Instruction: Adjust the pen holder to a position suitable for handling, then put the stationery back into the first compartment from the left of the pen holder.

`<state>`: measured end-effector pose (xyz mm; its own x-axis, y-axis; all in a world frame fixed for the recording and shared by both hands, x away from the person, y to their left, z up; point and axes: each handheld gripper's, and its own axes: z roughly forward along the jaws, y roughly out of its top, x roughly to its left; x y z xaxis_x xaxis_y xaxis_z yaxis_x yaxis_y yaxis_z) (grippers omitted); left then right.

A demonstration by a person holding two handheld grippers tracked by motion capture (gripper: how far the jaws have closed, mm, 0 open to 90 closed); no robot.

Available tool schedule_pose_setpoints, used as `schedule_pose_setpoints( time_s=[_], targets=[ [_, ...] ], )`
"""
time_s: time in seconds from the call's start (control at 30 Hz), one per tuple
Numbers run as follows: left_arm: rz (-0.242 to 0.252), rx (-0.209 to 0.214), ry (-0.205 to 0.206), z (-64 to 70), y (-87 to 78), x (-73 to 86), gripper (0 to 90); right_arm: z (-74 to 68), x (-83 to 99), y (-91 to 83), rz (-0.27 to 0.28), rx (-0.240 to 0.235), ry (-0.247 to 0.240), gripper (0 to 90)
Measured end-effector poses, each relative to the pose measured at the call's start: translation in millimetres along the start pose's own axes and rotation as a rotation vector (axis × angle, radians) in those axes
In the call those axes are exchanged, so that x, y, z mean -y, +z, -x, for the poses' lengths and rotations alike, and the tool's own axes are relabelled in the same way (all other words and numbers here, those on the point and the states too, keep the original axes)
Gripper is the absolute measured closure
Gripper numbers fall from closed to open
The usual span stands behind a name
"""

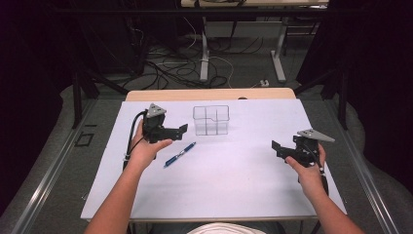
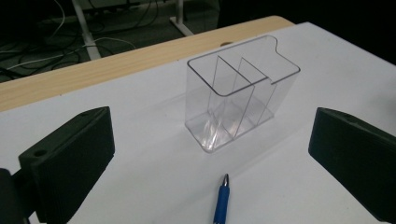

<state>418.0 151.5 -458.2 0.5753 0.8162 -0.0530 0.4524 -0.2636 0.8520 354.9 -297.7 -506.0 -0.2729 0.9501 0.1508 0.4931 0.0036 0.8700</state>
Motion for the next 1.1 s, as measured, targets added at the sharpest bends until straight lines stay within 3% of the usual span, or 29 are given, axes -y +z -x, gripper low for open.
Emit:
schedule_pose_setpoints(
  time_s=[0.13, 0.17, 0.5, 0.6, 0.77, 1.1],
  targets=[
    [-0.058, -0.018, 0.069, 4.3, 8.2, -2.9, 0.2, 0.5, -0.5, -2.1, -0.022, 0.001, -0.007, 10.1],
    [-0.079, -0.015, 0.077, 4.7, 9.3, -4.1, 0.4, 0.0, 0.1, -1.1, -0.004, -0.007, 0.001, 10.1],
    [-0.172, -0.033, 0.118, 3.8, 24.6, -6.6, 10.9, 1.9, -0.6, -3.1, 0.015, 0.0, -0.002, 10.1],
    [-0.197, -0.036, 0.127, 1.6, 29.4, -4.8, 15.7, 3.0, -0.5, -3.7, -0.001, -0.002, -0.003, 10.1],
    [-0.231, -0.041, 0.107, -0.2, 36.0, -2.4, 20.6, 1.9, 0.4, -2.6, 0.001, -0.006, 0.003, 10.1],
    [-0.338, 0.014, 0.15, -2.7, 52.6, 1.9, 31.0, 0.3, 0.1, -4.9, 0.008, -0.003, -0.002, 10.1]
  ],
)
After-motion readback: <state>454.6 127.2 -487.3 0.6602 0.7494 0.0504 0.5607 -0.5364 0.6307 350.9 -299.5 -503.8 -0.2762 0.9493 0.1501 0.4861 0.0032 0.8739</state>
